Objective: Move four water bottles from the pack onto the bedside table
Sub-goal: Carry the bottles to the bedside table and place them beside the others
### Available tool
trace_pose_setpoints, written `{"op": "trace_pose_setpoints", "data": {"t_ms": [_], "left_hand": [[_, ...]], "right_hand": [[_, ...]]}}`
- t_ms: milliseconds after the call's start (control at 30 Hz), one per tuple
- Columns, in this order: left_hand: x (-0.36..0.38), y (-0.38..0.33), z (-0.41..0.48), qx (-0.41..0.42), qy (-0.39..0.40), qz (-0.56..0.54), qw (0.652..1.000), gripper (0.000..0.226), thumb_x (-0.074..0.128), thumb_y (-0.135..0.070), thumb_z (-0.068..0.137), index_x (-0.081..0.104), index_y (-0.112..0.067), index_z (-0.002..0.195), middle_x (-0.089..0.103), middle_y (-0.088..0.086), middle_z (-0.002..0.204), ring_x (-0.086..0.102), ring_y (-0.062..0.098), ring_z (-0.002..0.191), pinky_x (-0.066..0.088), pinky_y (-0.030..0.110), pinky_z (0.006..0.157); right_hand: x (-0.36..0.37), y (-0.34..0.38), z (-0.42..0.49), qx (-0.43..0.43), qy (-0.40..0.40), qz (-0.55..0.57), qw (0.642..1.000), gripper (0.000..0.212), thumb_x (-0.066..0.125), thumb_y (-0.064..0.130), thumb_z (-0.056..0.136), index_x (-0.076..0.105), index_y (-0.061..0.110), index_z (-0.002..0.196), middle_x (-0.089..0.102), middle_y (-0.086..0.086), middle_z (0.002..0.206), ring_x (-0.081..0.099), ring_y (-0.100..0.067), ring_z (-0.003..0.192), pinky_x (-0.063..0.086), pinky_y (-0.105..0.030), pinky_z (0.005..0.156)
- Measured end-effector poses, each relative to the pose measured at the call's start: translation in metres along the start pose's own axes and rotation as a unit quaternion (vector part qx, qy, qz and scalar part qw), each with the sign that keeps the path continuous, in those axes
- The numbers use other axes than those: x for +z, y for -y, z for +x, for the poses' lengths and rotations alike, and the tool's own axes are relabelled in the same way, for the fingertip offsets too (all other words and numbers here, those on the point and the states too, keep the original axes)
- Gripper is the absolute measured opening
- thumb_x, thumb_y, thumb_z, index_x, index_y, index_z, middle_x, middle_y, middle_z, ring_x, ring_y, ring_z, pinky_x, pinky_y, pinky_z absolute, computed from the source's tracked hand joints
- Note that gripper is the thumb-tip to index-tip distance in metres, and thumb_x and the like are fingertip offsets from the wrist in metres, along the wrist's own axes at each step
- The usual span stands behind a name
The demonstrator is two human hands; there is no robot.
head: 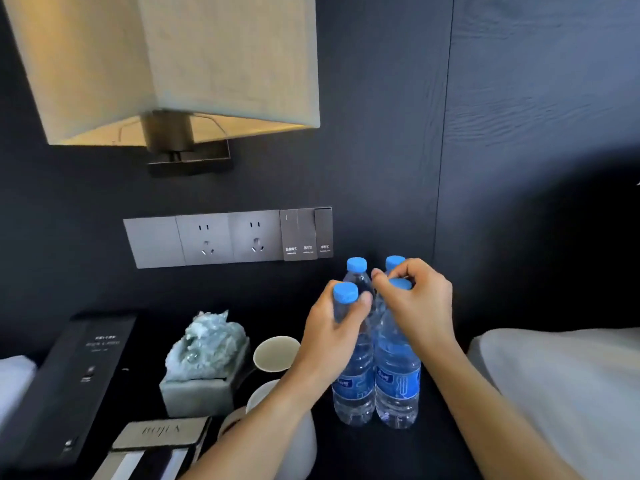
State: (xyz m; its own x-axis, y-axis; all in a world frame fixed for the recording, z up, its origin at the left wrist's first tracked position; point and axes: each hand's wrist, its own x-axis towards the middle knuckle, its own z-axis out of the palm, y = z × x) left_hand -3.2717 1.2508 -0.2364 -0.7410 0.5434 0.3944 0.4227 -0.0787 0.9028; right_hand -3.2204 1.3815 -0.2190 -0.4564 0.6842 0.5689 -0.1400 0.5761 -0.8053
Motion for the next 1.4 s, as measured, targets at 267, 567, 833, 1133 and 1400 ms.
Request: {"op": "trace_pose_setpoints", "data": {"t_ms": [267, 567, 833, 1133, 1400], "left_hand": [[0.011, 0.029, 0.014, 0.041, -0.074, 0.062, 0.995, 0.033, 0.057, -0.069, 0.084, 0.059, -0.042, 0.101, 0.069, 0.008, 0.103, 0.071, 0.017, 0.091, 0.058, 0.036, 0.081], [0.002, 0.026, 0.016, 0.011, -0.037, 0.131, 0.991, 0.049, 0.049, -0.078, 0.078, 0.053, -0.039, 0.108, 0.063, -0.004, 0.112, 0.063, 0.016, 0.11, 0.055, 0.041, 0.095], [-0.028, 0.016, 0.004, -0.046, 0.082, 0.164, 0.982, 0.068, 0.072, -0.031, 0.076, 0.045, -0.04, 0.138, 0.058, -0.012, 0.128, 0.062, 0.006, 0.115, 0.058, 0.04, 0.097], [-0.025, 0.016, 0.0, -0.012, 0.037, 0.184, 0.982, 0.069, 0.086, -0.032, 0.078, 0.048, -0.038, 0.135, 0.063, -0.013, 0.107, 0.069, 0.008, 0.095, 0.062, 0.034, 0.083], [-0.026, 0.008, 0.001, -0.014, 0.035, 0.176, 0.984, 0.063, 0.079, -0.036, 0.079, 0.053, -0.034, 0.135, 0.065, -0.003, 0.113, 0.066, 0.012, 0.094, 0.057, 0.033, 0.083]], "right_hand": [[0.007, -0.014, -0.002, -0.083, -0.02, 0.01, 0.996, 0.026, 0.07, 0.05, 0.083, 0.059, 0.027, 0.08, 0.063, 0.012, 0.09, 0.063, -0.007, 0.081, 0.054, -0.031, 0.072], [-0.009, -0.034, -0.016, -0.141, 0.094, -0.107, 0.98, 0.036, 0.057, 0.058, 0.087, 0.046, 0.036, 0.115, 0.046, 0.011, 0.107, 0.058, -0.006, 0.091, 0.056, -0.032, 0.075], [-0.04, -0.029, -0.006, -0.09, 0.236, -0.192, 0.948, 0.07, 0.066, 0.069, 0.074, 0.03, 0.055, 0.133, 0.047, 0.005, 0.114, 0.06, -0.013, 0.098, 0.058, -0.036, 0.085], [-0.042, -0.025, -0.007, -0.092, 0.25, -0.173, 0.948, 0.091, 0.077, 0.059, 0.068, 0.027, 0.051, 0.144, 0.056, -0.001, 0.125, 0.061, -0.019, 0.108, 0.055, -0.04, 0.095], [-0.053, -0.026, -0.008, -0.084, 0.256, -0.14, 0.953, 0.079, 0.074, 0.055, 0.077, 0.033, 0.054, 0.145, 0.062, 0.004, 0.109, 0.066, -0.015, 0.095, 0.059, -0.047, 0.088]]}}
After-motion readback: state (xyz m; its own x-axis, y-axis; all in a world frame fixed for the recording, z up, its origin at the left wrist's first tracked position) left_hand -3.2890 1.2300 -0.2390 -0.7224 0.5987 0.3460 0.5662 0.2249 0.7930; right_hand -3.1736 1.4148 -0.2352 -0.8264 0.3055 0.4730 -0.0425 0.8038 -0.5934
